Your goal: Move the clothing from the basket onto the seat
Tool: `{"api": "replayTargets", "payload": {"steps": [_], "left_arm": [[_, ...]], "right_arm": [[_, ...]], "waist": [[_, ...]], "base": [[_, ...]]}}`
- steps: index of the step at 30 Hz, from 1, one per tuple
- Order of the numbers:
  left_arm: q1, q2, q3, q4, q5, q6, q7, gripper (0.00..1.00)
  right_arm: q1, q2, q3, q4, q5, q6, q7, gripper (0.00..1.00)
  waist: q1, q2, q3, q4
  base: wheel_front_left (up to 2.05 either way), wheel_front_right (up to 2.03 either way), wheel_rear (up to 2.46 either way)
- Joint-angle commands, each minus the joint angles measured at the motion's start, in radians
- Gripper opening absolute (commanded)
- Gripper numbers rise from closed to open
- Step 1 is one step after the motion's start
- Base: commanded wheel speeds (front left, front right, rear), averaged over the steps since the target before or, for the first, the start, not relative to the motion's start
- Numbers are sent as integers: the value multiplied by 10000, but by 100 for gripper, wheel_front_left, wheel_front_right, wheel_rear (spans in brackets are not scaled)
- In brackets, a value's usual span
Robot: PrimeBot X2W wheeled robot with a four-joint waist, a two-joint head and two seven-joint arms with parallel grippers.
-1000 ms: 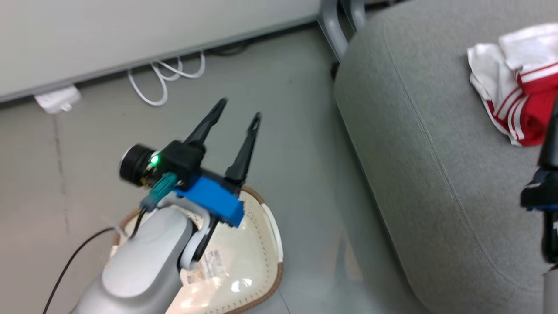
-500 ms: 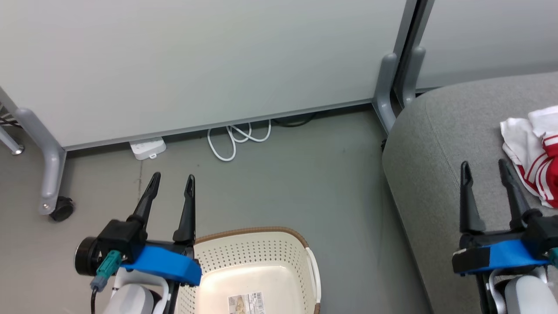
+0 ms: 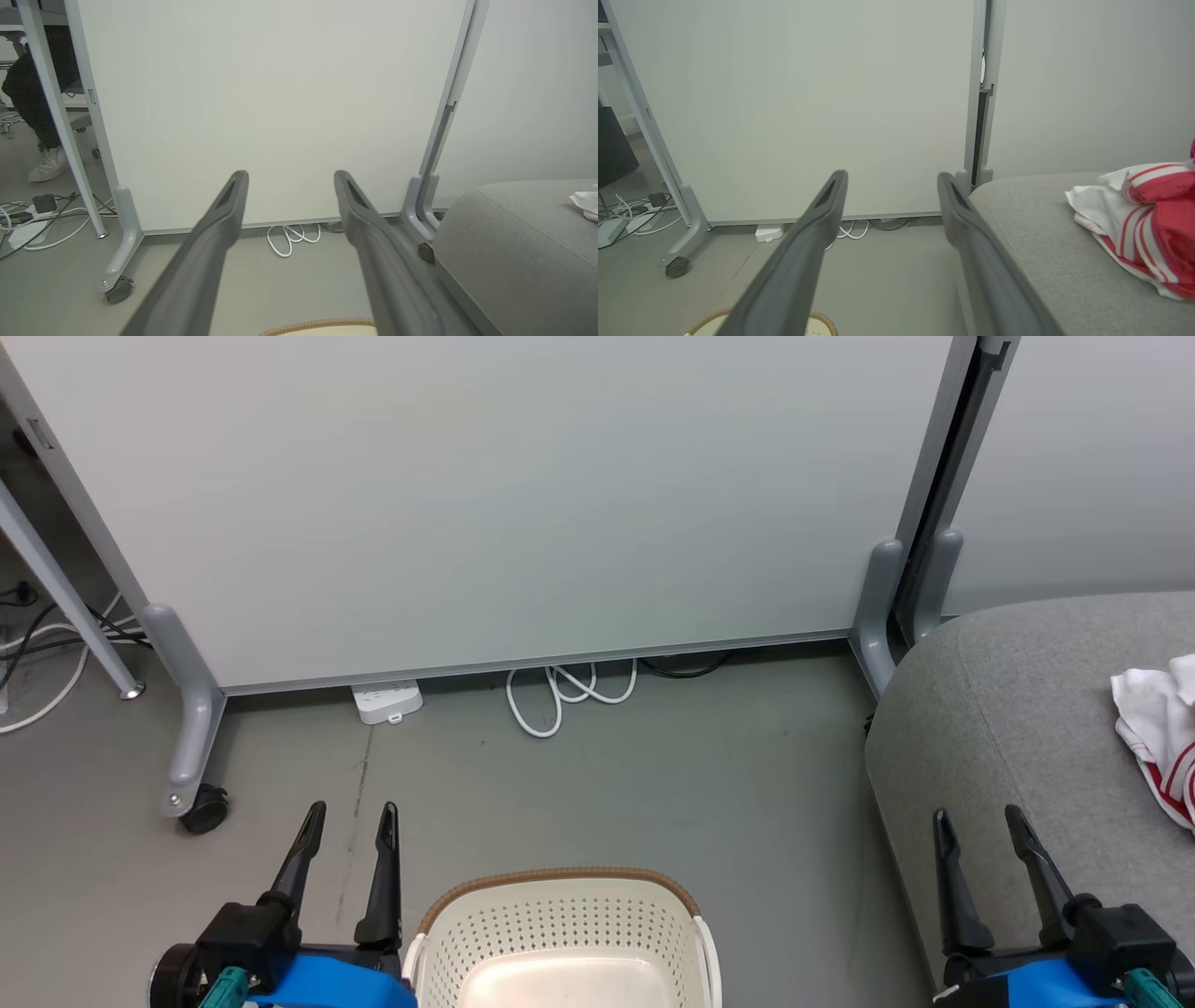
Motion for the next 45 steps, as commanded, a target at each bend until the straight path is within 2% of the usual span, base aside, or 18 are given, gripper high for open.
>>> {"api": "replayTargets", "payload": {"steps": [1,8,18,19,23,45], "left_arm": [[187,-24,150,34,113,-90,-27,100],[421,-252,570,195,319,-420,-28,100],[499,-358,857,390,542,-584,-28,100],[378,-376,831,389,504,-554,0,0],[464,-420,874,707,387,-568,94,0],[249,-408,1433,504,-3769,-751,1165,0]], "right_arm": [[203,53,24,46,35,-11,1,100],[454,147,36,274,121,-11,1,100],[437,220,18,402,166,-11,1,100],[370,180,21,386,116,0,0,0],[364,197,-9,711,240,0,61,0],[-143,239,-194,682,4668,-2,1149,0]], "waist": [[1,0,-70,64],[1,0,-222,211],[1,0,-269,214],[2,0,-270,215],[1,0,-265,209],[1,0,-159,106]], "base": [[0,0,0],[0,0,0],[0,0,0],[0,0,0],[0,0,0],[0,0,0]]}}
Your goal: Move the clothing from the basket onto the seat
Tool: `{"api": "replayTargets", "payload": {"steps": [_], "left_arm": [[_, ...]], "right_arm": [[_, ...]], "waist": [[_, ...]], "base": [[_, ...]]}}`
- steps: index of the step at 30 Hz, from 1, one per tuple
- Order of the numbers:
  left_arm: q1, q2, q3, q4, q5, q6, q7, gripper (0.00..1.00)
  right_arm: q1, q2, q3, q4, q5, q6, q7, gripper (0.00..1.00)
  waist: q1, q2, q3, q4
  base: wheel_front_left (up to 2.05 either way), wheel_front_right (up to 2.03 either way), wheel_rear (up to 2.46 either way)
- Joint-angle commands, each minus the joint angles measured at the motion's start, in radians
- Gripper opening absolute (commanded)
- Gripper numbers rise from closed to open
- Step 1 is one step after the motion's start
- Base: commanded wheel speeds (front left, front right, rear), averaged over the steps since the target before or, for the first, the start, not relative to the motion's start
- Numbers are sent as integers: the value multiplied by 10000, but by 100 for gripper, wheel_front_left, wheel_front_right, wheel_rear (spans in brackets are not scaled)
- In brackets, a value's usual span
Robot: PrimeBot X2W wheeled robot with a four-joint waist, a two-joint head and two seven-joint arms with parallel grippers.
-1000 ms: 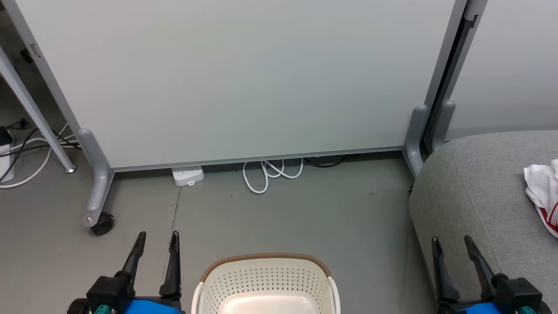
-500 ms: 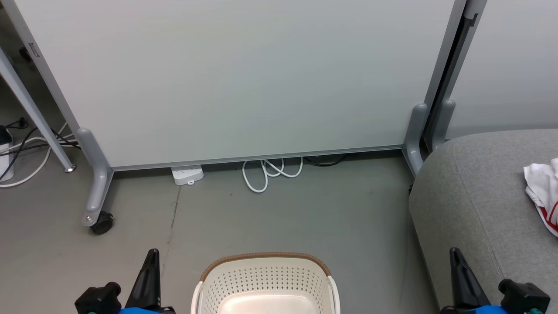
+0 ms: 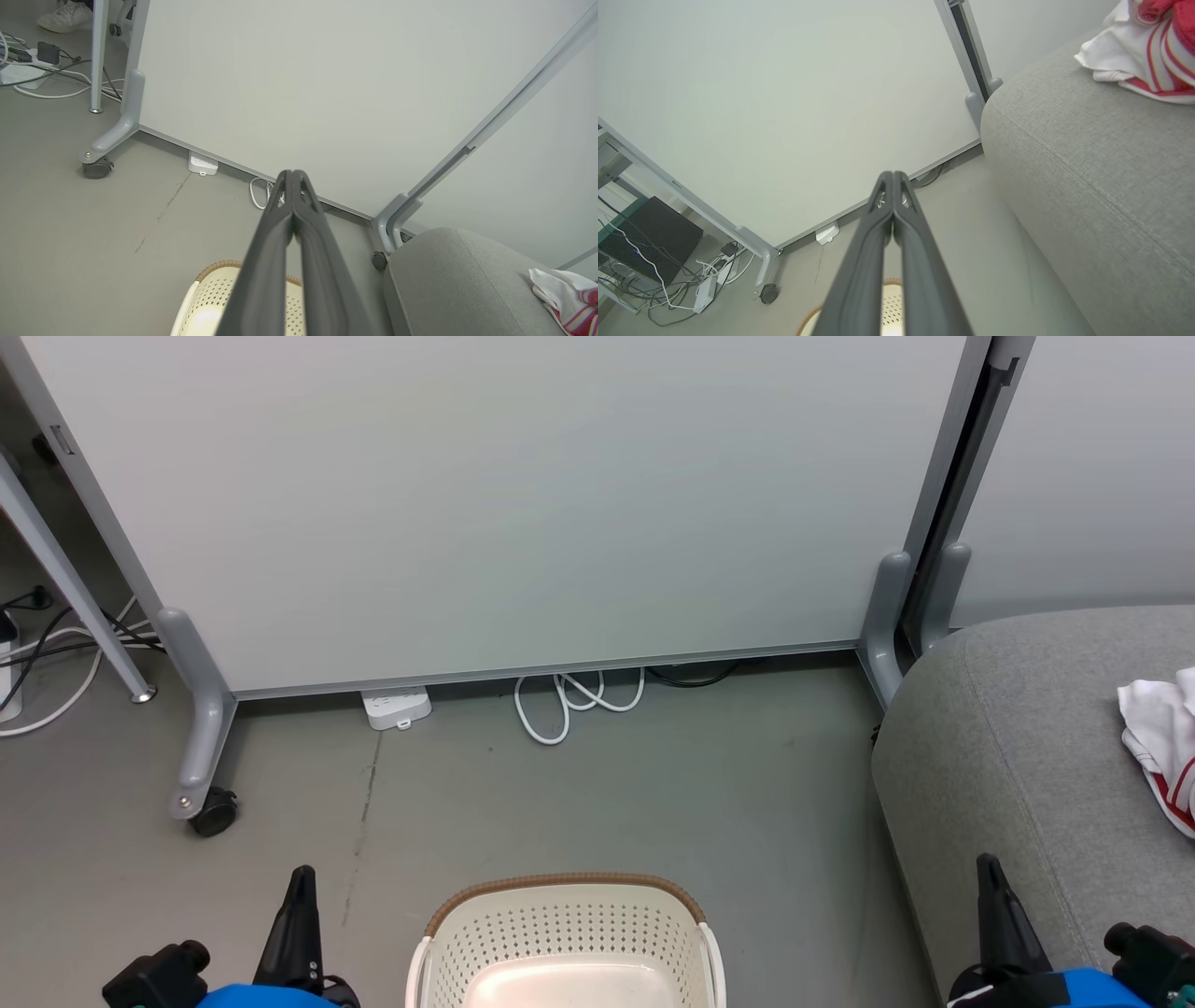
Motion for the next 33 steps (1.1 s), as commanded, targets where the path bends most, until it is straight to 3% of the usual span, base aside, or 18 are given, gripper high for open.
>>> {"api": "replayTargets", "payload": {"steps": [1,33], "left_arm": [[-326,39,111,-185,-327,-53,66,0],[-559,54,684,-368,-4542,-250,1157,0]], "right_arm": [[-345,5,-37,-165,344,-2,71,0],[-852,53,-232,-159,4836,-4,1183,0]], "waist": [[0,0,5,-4],[0,0,153,-148]], "base": [[0,0,0],[0,0,0]]}}
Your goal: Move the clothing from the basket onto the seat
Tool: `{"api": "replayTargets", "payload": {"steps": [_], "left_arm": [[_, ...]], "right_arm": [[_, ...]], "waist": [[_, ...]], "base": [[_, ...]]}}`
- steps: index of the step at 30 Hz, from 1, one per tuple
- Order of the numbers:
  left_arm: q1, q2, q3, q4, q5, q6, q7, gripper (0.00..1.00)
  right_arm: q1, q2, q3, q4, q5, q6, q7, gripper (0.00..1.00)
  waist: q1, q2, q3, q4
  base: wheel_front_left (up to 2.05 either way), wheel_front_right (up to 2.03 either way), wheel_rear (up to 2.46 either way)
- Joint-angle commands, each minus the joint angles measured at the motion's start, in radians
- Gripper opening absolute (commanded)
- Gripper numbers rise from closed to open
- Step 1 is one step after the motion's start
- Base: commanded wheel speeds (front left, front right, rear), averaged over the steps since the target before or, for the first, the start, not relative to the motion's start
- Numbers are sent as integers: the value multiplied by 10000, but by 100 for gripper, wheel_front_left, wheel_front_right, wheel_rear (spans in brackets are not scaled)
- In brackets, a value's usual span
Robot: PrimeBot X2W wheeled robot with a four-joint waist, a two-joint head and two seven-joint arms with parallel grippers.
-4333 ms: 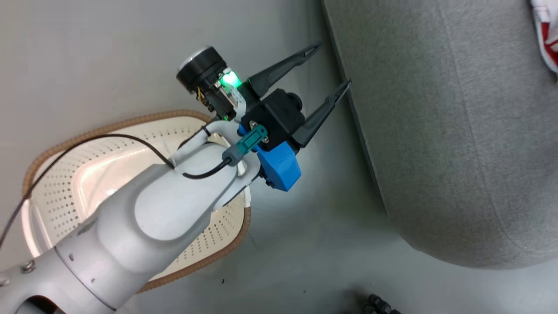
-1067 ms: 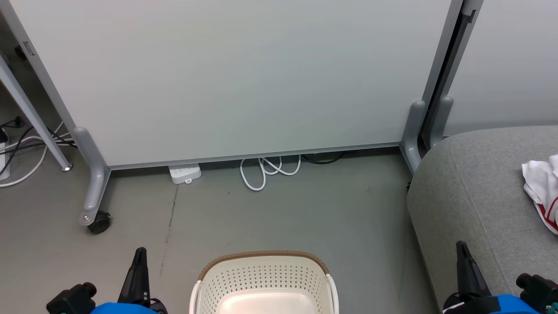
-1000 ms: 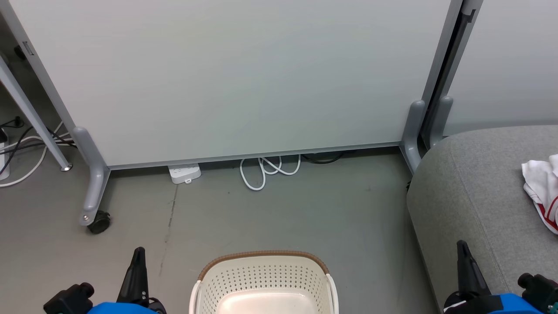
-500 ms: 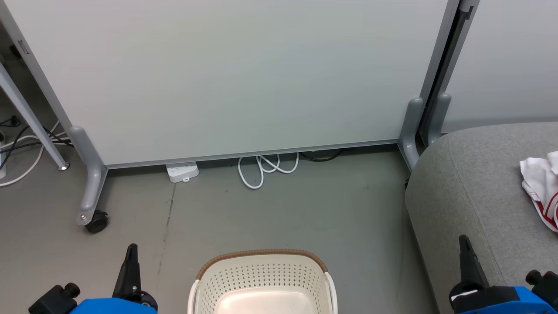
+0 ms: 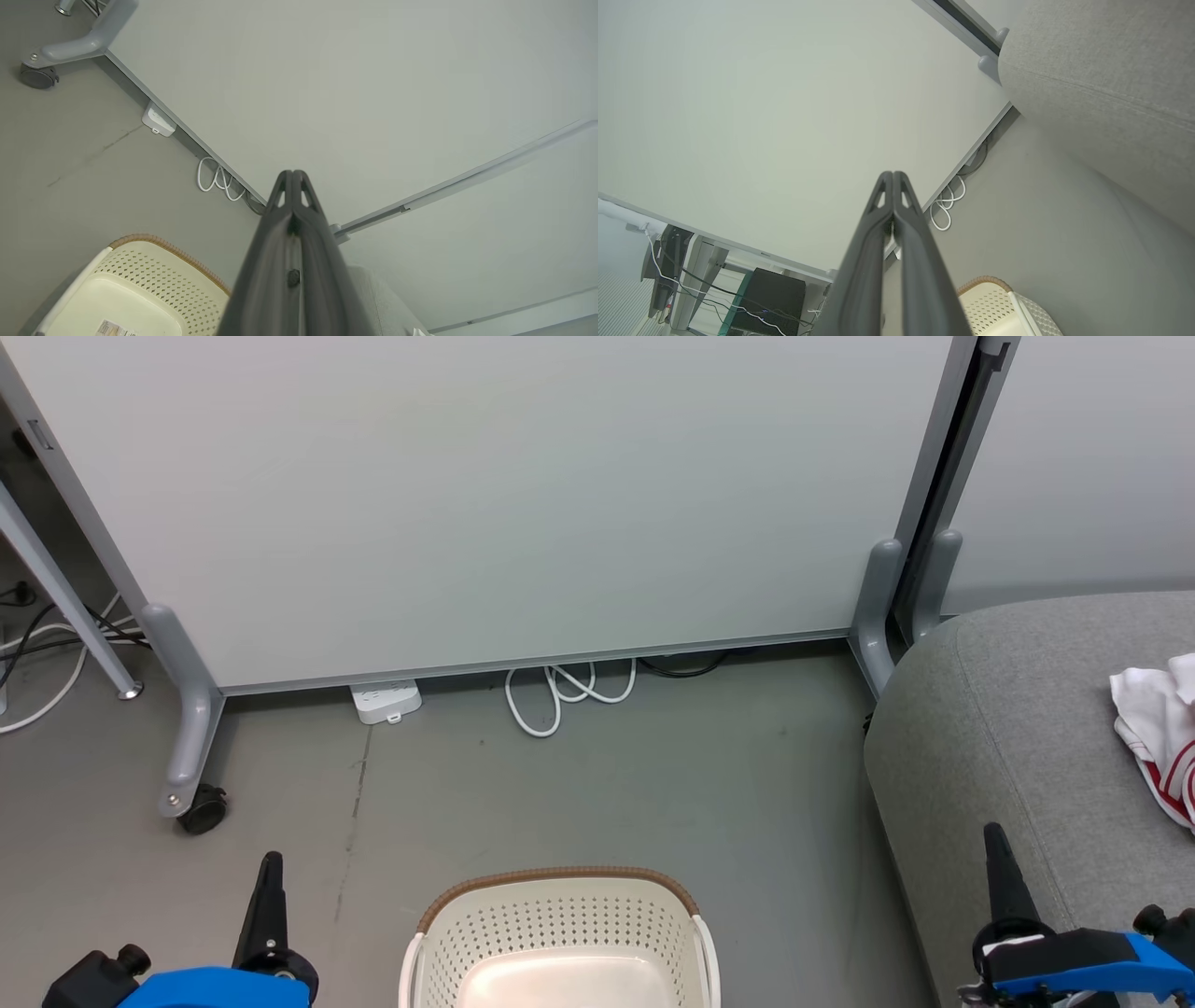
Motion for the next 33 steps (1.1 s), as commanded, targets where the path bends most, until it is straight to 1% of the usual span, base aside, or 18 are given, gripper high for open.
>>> {"api": "replayTargets", "payload": {"steps": [1,10,33], "left_arm": [[-315,53,101,-148,-286,-84,61,0],[-365,57,241,-187,-1344,-123,344,0],[-446,64,526,-258,-3355,-215,882,0]], "right_arm": [[-208,19,-40,-117,331,-2,73,0],[-351,30,-91,-111,1457,-3,356,0],[-605,54,-189,-99,3598,-3,906,0]], "waist": [[0,0,7,-6],[0,0,53,-51],[0,0,155,-150]], "base": [[0,0,0],[0,0,0],[0,0,0]]}}
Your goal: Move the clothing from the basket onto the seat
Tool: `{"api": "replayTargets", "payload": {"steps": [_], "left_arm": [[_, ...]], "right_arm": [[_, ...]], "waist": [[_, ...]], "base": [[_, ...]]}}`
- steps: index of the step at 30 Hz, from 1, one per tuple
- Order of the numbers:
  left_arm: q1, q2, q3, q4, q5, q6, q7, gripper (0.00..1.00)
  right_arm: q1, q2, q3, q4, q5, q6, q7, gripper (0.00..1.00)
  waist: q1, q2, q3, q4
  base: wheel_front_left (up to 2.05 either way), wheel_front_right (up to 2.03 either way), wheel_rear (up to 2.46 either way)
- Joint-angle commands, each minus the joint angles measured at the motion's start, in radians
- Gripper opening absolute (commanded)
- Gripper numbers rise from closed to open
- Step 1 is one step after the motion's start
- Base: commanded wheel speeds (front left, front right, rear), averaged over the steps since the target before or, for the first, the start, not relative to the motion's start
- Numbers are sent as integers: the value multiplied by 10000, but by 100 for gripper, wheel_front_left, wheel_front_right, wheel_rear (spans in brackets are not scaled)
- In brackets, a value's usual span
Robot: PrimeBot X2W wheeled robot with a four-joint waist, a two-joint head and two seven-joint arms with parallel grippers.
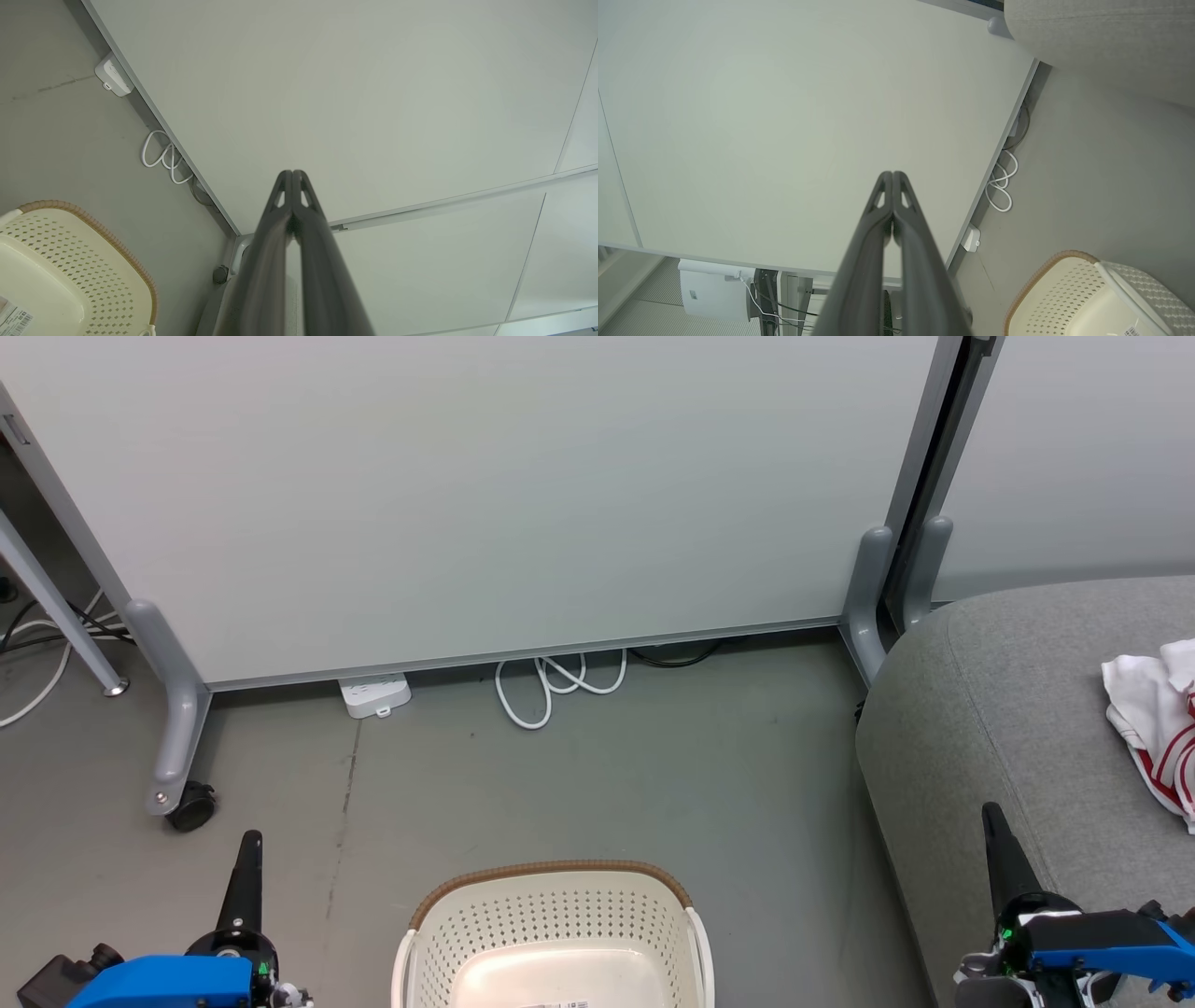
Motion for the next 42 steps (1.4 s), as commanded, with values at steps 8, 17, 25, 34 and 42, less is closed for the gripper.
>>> {"api": "replayTargets", "payload": {"steps": [8,17,25,34,42], "left_arm": [[-203,57,140,-108,-717,-83,207,0],[-232,58,245,-131,-1394,-104,373,0],[-252,60,327,-148,-1967,-128,530,0],[-277,62,400,-172,-2563,-164,678,0],[-270,61,399,-169,-2611,-170,696,0]], "right_arm": [[-288,31,-54,-69,780,-2,223,0],[-356,40,-90,-62,1510,-2,406,0],[-411,48,-118,-59,2115,-3,558,0],[-498,57,-145,-52,2748,-3,709,0],[-474,56,-145,-48,2796,-3,733,0]], "waist": [[-1,0,36,-35],[-1,0,78,-75],[-1,0,115,-111],[-1,0,156,-152],[-1,0,163,-158]], "base": [[0,0,0],[0,0,0],[0,0,0],[0,0,0],[0,0,0]]}}
